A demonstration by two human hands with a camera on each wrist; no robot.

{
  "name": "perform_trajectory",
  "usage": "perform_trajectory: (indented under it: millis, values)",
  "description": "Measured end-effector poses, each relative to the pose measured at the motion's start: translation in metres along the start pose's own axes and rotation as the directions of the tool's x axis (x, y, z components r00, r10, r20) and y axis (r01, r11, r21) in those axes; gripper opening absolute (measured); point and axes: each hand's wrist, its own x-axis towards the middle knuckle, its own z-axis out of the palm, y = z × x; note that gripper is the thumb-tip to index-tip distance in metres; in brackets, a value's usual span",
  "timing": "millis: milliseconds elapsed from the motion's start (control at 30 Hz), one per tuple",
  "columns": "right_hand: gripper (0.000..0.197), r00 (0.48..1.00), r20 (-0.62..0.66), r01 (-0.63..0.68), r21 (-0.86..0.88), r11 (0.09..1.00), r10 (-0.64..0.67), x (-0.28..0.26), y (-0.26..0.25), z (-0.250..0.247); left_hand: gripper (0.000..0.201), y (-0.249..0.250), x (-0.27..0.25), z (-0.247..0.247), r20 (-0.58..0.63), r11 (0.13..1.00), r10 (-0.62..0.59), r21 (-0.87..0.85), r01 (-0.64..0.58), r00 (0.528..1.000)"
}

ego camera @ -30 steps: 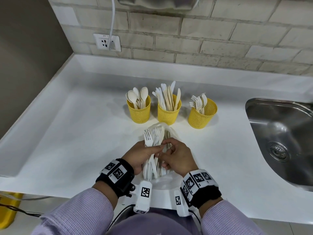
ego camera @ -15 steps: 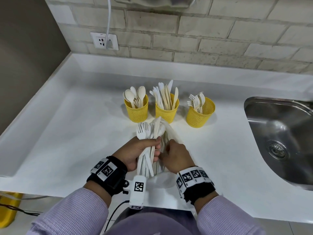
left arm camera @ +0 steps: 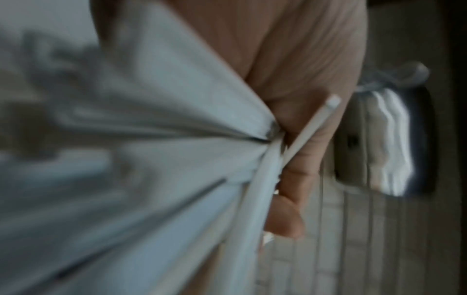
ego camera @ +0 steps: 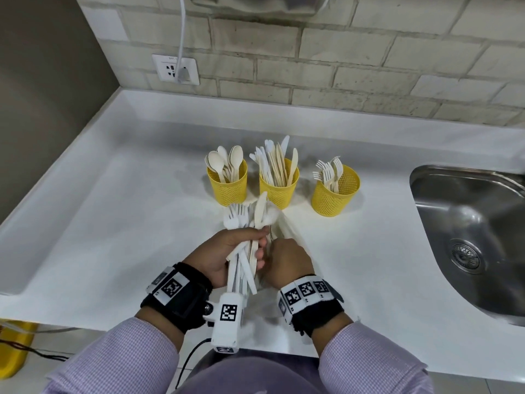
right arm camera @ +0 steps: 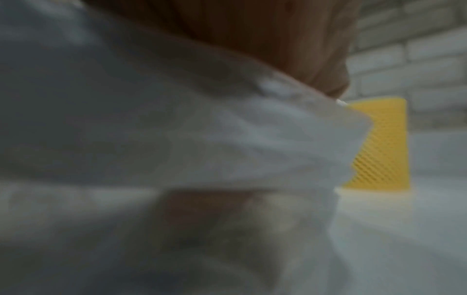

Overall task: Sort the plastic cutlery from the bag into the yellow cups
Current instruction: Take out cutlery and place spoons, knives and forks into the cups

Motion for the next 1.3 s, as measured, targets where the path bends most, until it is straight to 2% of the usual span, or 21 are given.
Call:
perform_trajectory:
  millis: [67,100,200,267,400,500,567,633,667,800,833,900,1000,1167,1300]
  values:
    - [0.019,1.000,0.017,-0.007,0.095,0.995,0.006,0.002,0.005,-0.005,0.013,0.004,-0.003,0.003,0.055,0.990,0.031,-0.137,-0.023,0.998]
    - [0.023,1.000,0.008,0.008,0.138,0.990,-0.009,0.002,0.009,-0.008,0.012,0.007,-0.004,0.005,0.048,0.989,0.073,-0.130,-0.067,0.996]
    - [0.023,0.993,-0.083,0.104,0.259,0.960,-0.085,-0.007,0.019,-0.018,0.017,0.012,-0.002,0.010,-0.050,0.967,0.254,0.010,-0.254,0.966]
    - [0.022,0.978,-0.165,0.178,0.345,0.921,-0.127,-0.012,0.025,-0.022,0.019,0.013,0.003,0.004,-0.135,0.942,0.336,0.021,-0.336,0.932]
    - [0.024,0.949,-0.307,0.231,0.512,0.827,-0.074,-0.016,0.031,-0.029,0.018,0.007,0.011,-0.009,-0.239,0.924,0.382,0.098,-0.369,0.893]
    - [0.021,0.947,-0.317,0.261,0.685,0.680,-0.044,-0.016,0.027,-0.039,0.017,0.001,0.014,-0.010,-0.206,0.919,0.390,0.150,-0.365,0.897]
    - [0.013,0.952,-0.293,0.291,0.764,0.575,-0.092,-0.015,0.021,-0.044,0.020,-0.002,0.014,-0.007,-0.139,0.914,0.394,0.162,-0.371,0.909]
    - [0.009,0.956,-0.252,0.293,0.809,0.510,-0.150,-0.012,0.015,-0.046,0.030,-0.004,0.013,-0.004,-0.044,0.905,0.402,0.174,-0.389,0.915]
    - [0.009,0.955,-0.248,0.297,0.813,0.501,-0.164,-0.010,0.013,-0.046,0.034,-0.004,0.011,-0.003,-0.017,0.898,0.406,0.191,-0.396,0.914]
    - [0.005,0.931,-0.321,0.362,0.745,0.560,-0.175,-0.006,0.008,-0.042,0.034,0.001,0.006,-0.006,0.007,0.879,0.427,0.231,-0.417,0.904]
    - [0.003,0.929,-0.329,0.366,0.767,0.526,-0.167,-0.006,0.007,-0.041,0.036,0.001,0.005,-0.008,0.006,0.881,0.425,0.226,-0.415,0.905]
    - [0.010,0.931,-0.336,0.363,0.825,0.434,-0.141,-0.005,0.004,-0.042,0.040,0.001,0.005,-0.012,0.008,0.877,0.427,0.240,-0.417,0.904]
    - [0.013,0.936,-0.322,0.353,0.865,0.356,-0.145,-0.004,0.001,-0.049,0.045,0.002,0.005,-0.012,0.013,0.828,0.480,0.326,-0.457,0.877]
    - [0.015,0.937,-0.313,0.349,0.860,0.373,-0.155,0.000,0.003,-0.052,0.040,0.009,0.007,-0.005,0.105,0.677,0.554,0.520,-0.521,0.826]
    - [0.017,0.896,-0.378,0.443,0.739,0.508,-0.232,-0.003,0.005,-0.062,0.045,0.009,0.012,-0.002,0.078,0.607,0.640,0.559,-0.565,0.764]
